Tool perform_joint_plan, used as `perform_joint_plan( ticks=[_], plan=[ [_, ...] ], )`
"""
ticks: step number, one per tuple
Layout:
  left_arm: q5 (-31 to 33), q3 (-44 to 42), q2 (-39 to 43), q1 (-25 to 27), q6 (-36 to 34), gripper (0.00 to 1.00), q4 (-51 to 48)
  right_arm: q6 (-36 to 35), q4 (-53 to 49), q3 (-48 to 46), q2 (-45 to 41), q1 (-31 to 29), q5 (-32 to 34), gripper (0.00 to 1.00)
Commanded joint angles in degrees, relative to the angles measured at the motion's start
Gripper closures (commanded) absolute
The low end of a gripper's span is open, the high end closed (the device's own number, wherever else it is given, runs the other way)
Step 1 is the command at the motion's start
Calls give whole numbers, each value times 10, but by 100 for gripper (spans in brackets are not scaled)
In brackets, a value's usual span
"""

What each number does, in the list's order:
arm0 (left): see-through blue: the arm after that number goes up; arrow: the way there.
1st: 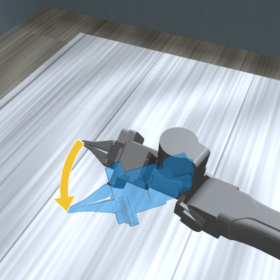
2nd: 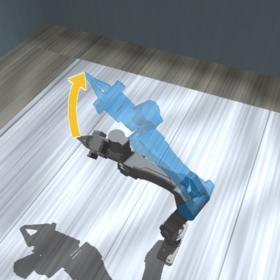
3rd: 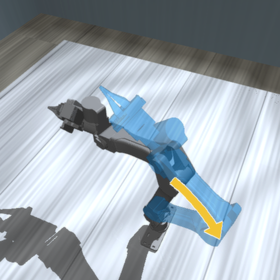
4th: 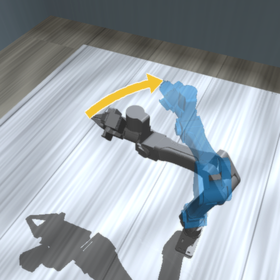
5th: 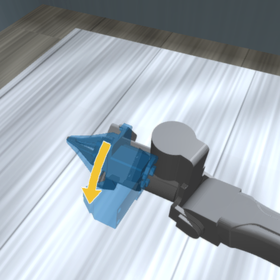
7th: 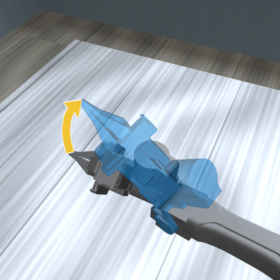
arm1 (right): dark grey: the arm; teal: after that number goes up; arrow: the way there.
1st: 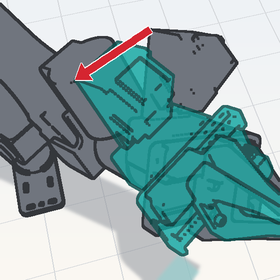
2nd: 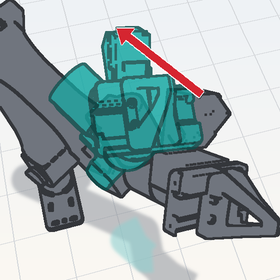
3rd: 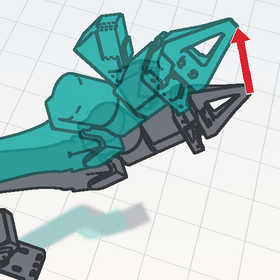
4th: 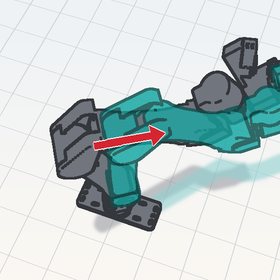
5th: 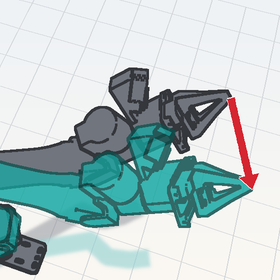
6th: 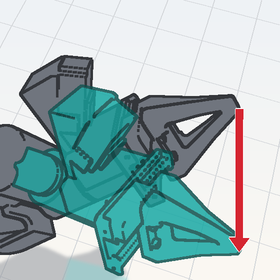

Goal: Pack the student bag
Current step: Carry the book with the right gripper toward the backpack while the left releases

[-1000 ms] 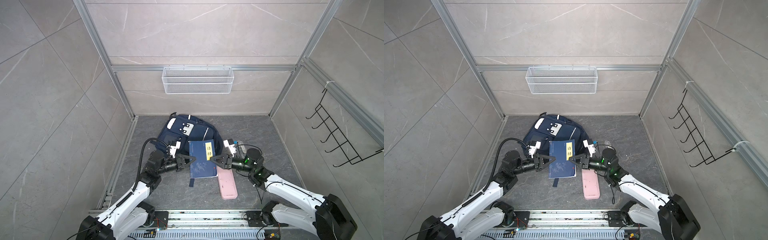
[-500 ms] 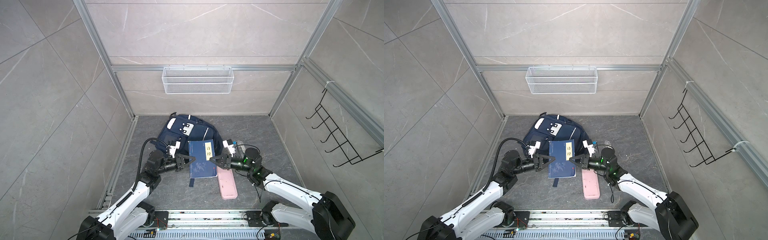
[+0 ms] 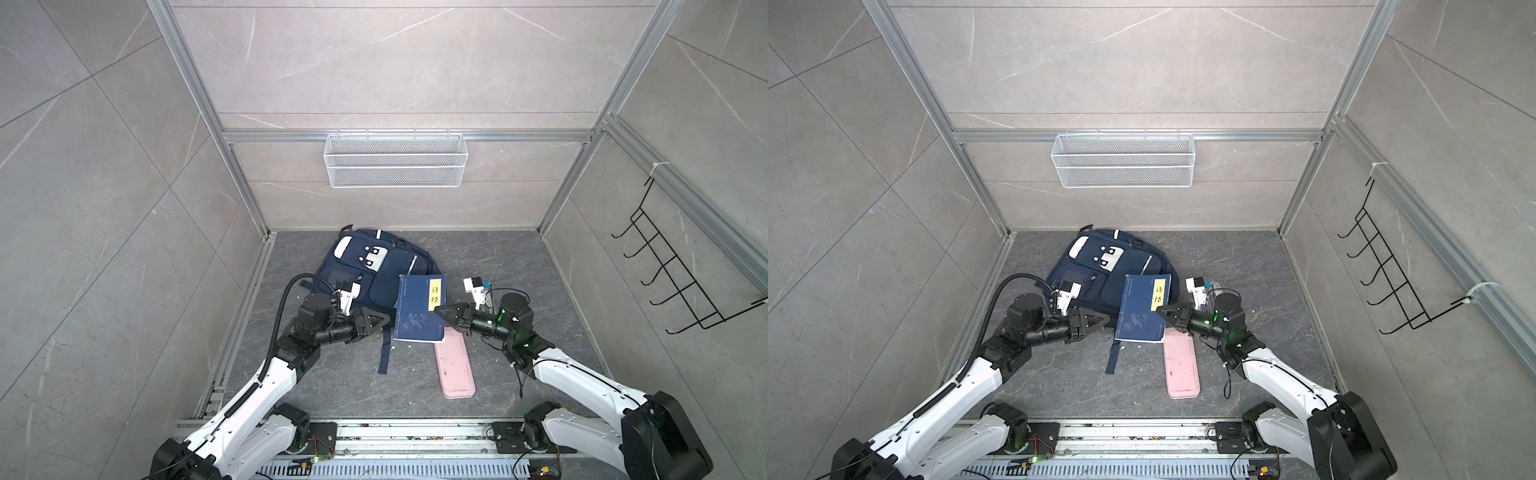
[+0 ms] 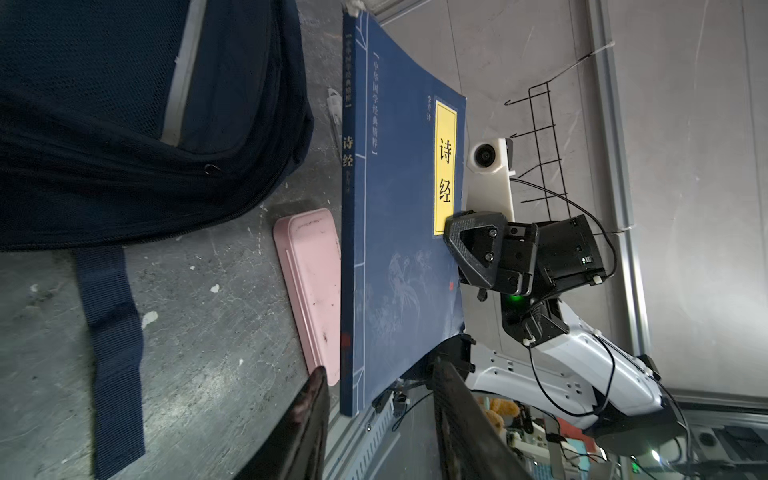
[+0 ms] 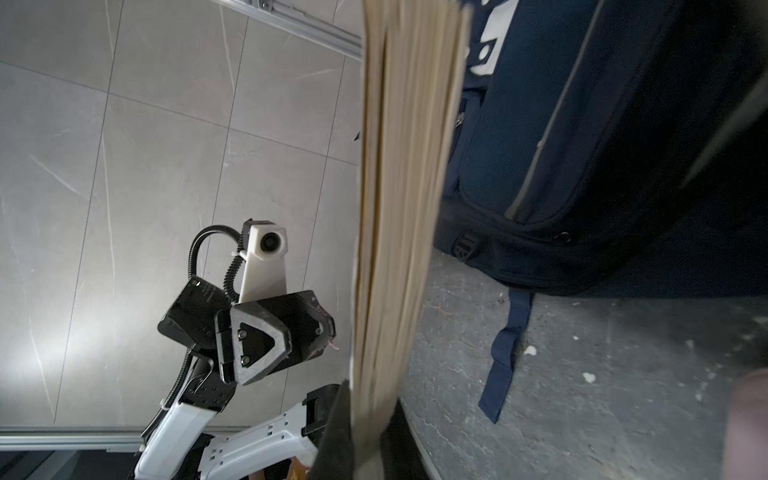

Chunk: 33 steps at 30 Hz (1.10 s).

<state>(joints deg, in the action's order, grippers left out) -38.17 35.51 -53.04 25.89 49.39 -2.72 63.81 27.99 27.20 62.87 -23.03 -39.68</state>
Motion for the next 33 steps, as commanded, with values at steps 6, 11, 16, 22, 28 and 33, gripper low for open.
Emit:
perform_joint_plan(
  ticks=[6,11,16,22,28,33],
  plan=[
    [114,87,-85,15,-96,56,-150,-16,-53,-22,-55,99,6,100],
    [183,163,-172,51,-127,56,-196,-22,-96,-34,-92,161,6,100],
    [330,293,-286,139,-174,55,-293,-50,-159,-28,-130,213,6,100],
    [449,436,-413,204,-208,56,-367,-106,-274,-12,-177,248,33,100],
    [529,577,-541,234,-258,57,-433,-158,-361,5,-213,260,55,100],
    [603,691,-641,246,-285,57,-500,-179,-398,15,-235,264,55,100]
  ],
)
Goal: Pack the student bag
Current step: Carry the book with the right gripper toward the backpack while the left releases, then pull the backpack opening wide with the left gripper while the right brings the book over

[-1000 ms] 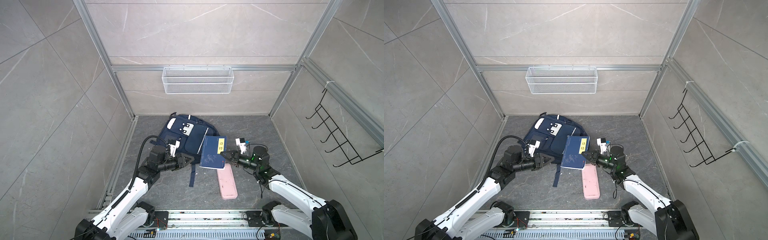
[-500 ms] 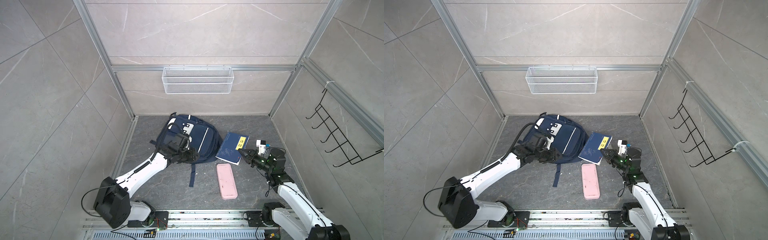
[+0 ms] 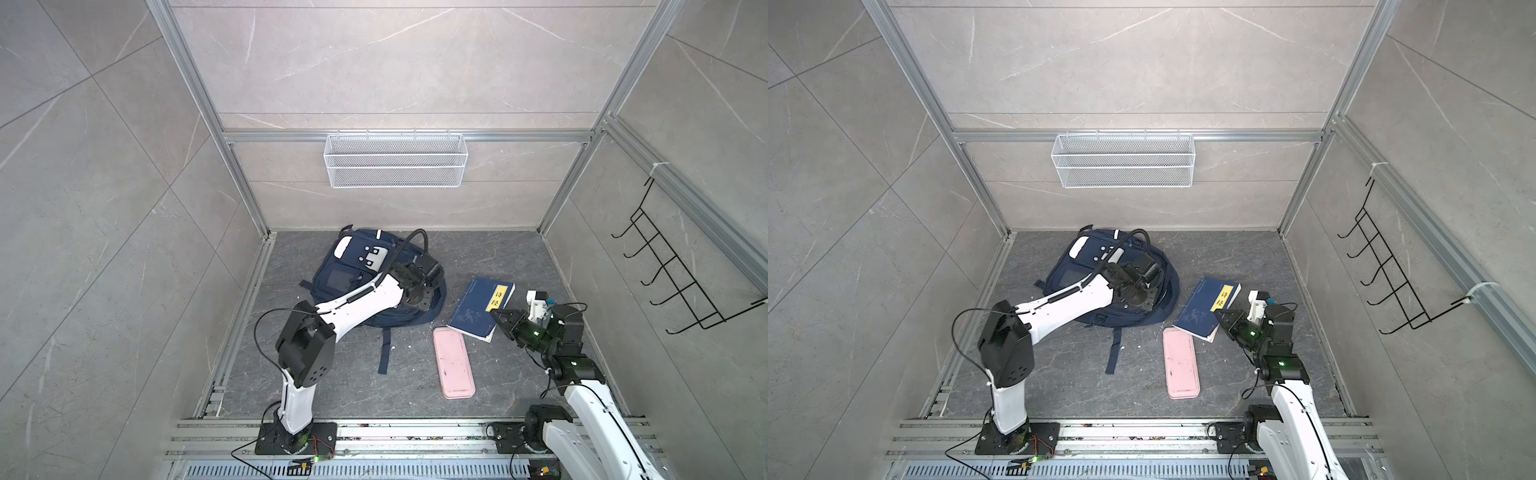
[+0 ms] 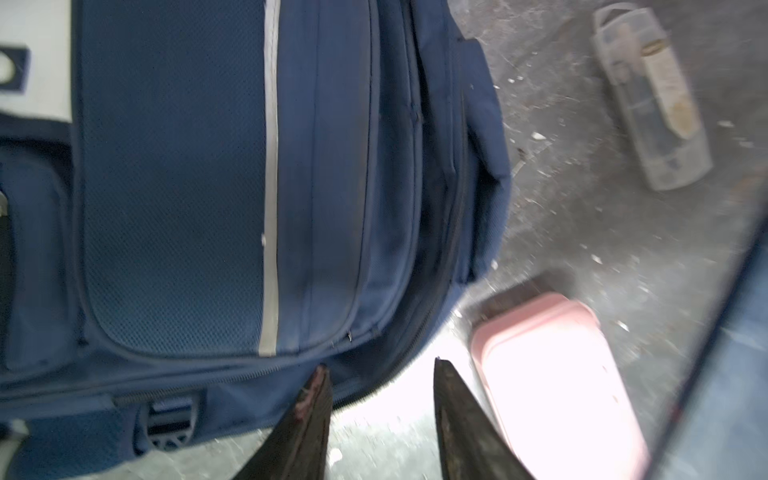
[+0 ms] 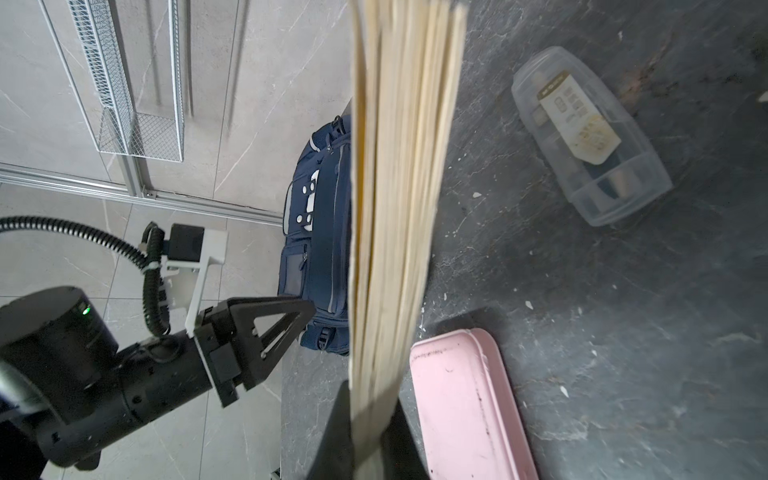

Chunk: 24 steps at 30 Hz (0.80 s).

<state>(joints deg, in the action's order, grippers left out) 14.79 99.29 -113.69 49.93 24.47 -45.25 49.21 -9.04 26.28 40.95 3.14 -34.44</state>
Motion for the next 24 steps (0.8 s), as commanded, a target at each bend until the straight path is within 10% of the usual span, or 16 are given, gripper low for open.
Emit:
perform_joint_plan(
  ticks=[1,19,24],
  plan=[
    [86,80,-55,6,-41,56,-93,-35,-31,26,-19,2,0,100],
    [175,244,-219,3,-95,59,-179,-45,-56,38,-38,3,-25,100],
    [174,248,-212,0,-101,84,-185,-50,-67,45,-43,3,-25,100]
  ],
)
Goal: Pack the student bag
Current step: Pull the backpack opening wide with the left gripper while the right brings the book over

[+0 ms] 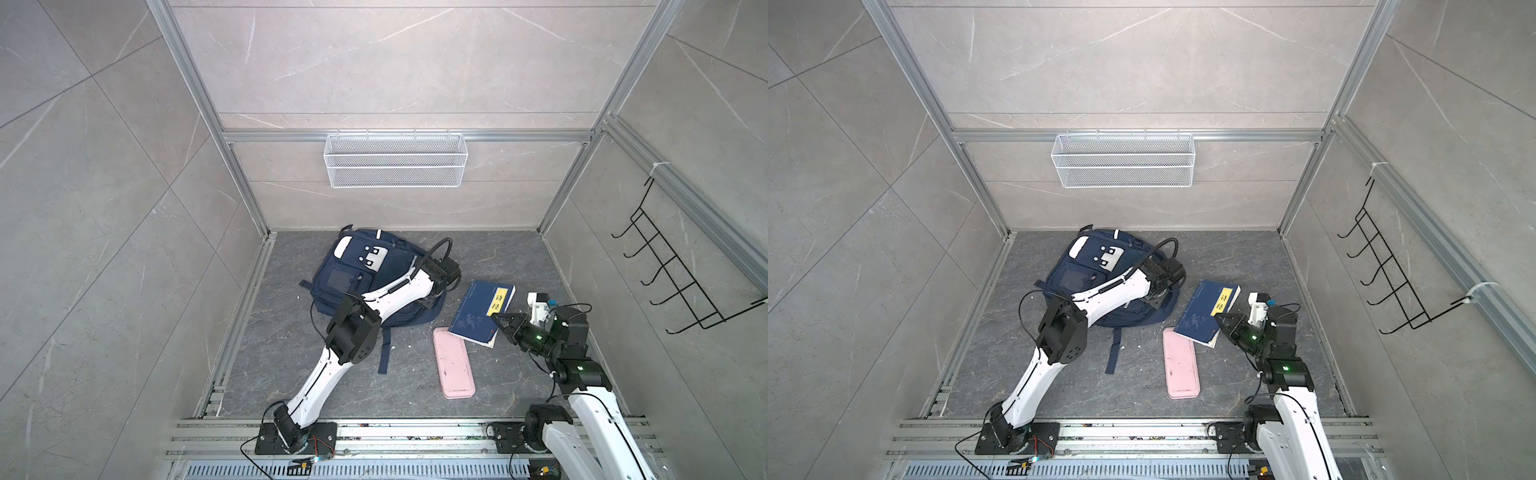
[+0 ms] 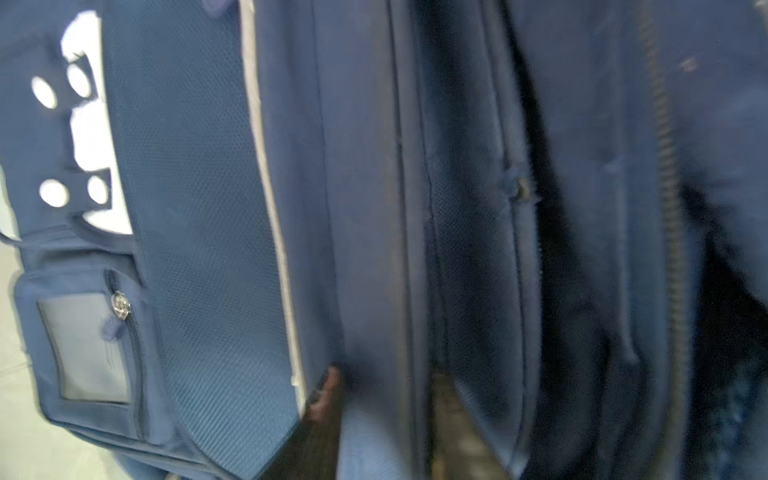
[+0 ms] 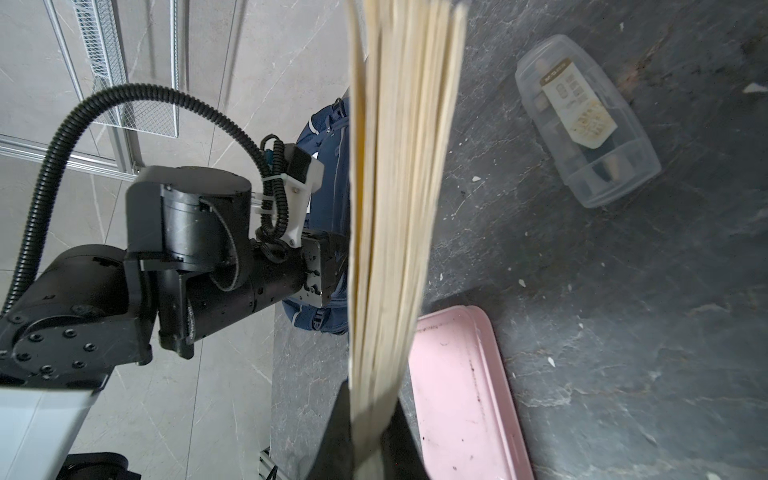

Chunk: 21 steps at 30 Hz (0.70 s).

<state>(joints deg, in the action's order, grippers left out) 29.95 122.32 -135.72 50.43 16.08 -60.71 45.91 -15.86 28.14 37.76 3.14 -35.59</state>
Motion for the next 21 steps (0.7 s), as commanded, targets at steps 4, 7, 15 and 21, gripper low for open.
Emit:
perform_joint_plan(
  ticks=[4,7,15,21],
  plan=[
    [29,32,17,-7,-25,100,-38,-16,1,26,-7,3,-17,100],
    [33,52,54,-7,-30,100,-51,-14,8,24,-4,2,-20,100],
    [28,63,158,-16,-36,100,-67,8,81,13,45,3,-50,100],
    [-26,37,242,-42,-11,100,-54,78,213,4,116,0,-96,100]
  ],
)
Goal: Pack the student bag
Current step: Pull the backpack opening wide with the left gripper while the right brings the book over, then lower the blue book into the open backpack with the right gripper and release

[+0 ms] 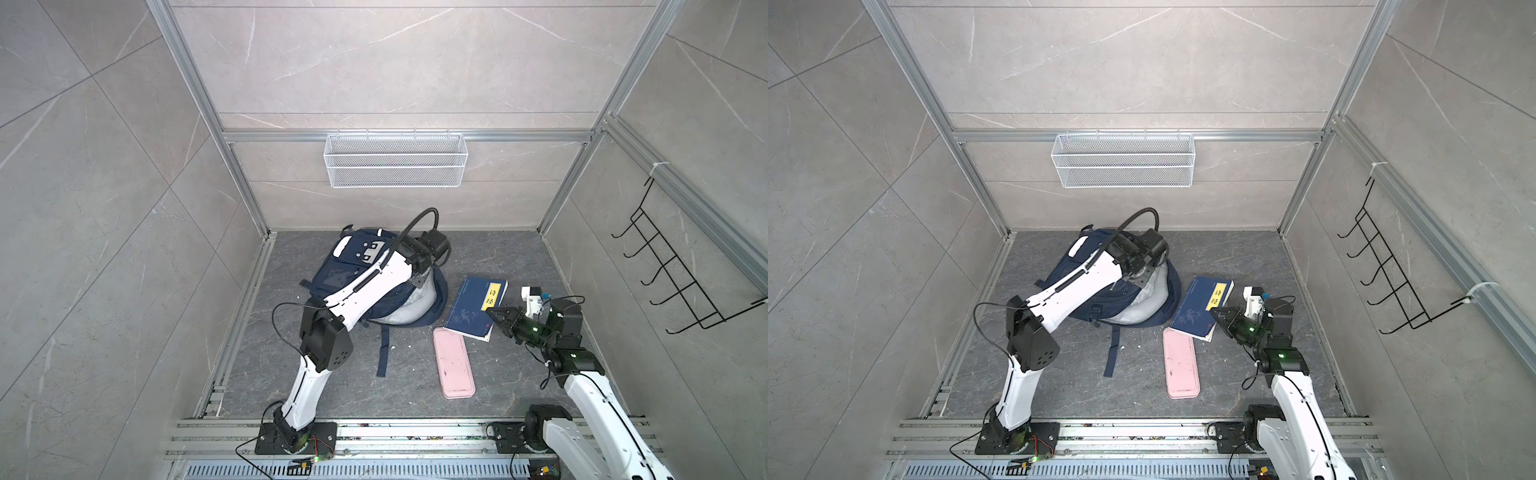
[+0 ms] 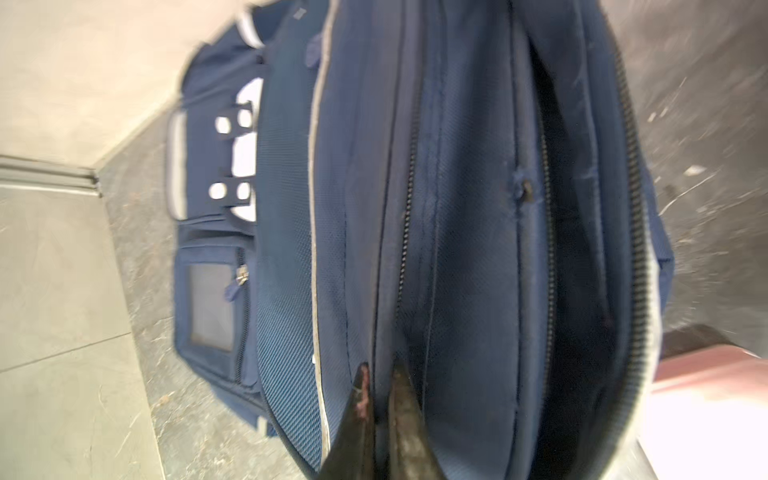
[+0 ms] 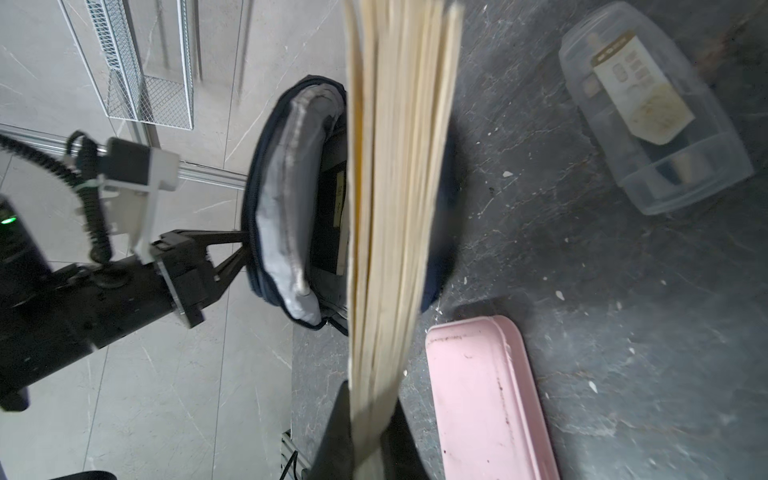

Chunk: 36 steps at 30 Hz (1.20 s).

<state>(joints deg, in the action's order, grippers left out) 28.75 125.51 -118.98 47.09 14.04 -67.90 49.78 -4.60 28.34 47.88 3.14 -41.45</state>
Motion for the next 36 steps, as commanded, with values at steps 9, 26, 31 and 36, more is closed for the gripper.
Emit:
perform_joint_plan(
  ticks=[9,26,31,36],
  plan=[
    [-119,-54,144,-53,33,100,56,108,261,20,149,-91,8,100],
    [-179,-83,168,-95,56,100,78,173,447,217,512,-315,173,100],
    [-198,-93,175,-101,64,100,86,189,460,296,597,-353,209,100],
    [-215,-119,191,-103,72,100,101,212,469,363,679,-383,255,100]
  ],
)
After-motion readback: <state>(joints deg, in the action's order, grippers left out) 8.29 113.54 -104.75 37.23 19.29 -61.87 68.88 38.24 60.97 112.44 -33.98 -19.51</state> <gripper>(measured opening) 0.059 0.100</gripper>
